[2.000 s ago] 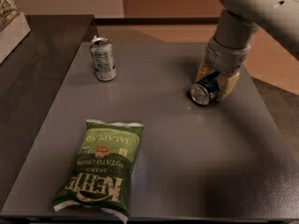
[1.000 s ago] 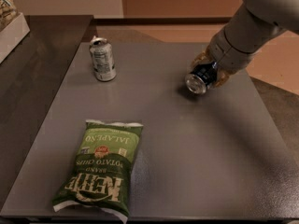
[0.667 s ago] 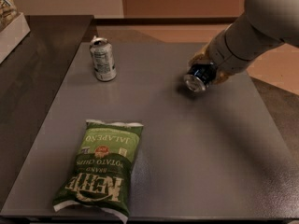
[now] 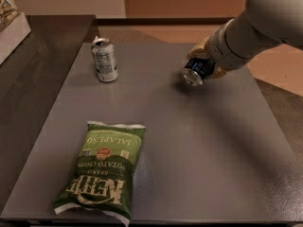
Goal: Place pepsi can upright
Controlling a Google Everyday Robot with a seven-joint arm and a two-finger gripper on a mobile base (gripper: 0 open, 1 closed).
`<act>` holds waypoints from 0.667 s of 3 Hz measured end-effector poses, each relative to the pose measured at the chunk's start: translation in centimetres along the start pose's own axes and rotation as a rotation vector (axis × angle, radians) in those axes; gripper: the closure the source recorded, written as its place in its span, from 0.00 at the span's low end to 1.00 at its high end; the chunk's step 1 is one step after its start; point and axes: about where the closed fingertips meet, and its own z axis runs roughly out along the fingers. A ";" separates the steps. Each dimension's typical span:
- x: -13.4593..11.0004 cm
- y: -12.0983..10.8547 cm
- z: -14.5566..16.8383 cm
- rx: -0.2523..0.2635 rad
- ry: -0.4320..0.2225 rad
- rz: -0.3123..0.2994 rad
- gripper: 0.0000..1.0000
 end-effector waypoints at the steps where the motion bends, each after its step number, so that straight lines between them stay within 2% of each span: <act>1: 0.1 -0.3 -0.1 0.009 0.007 -0.031 1.00; 2: 0.3 -0.7 0.0 0.025 0.030 -0.138 1.00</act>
Offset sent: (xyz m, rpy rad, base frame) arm 0.0131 0.0063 0.0094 -0.2020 -0.1797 0.2632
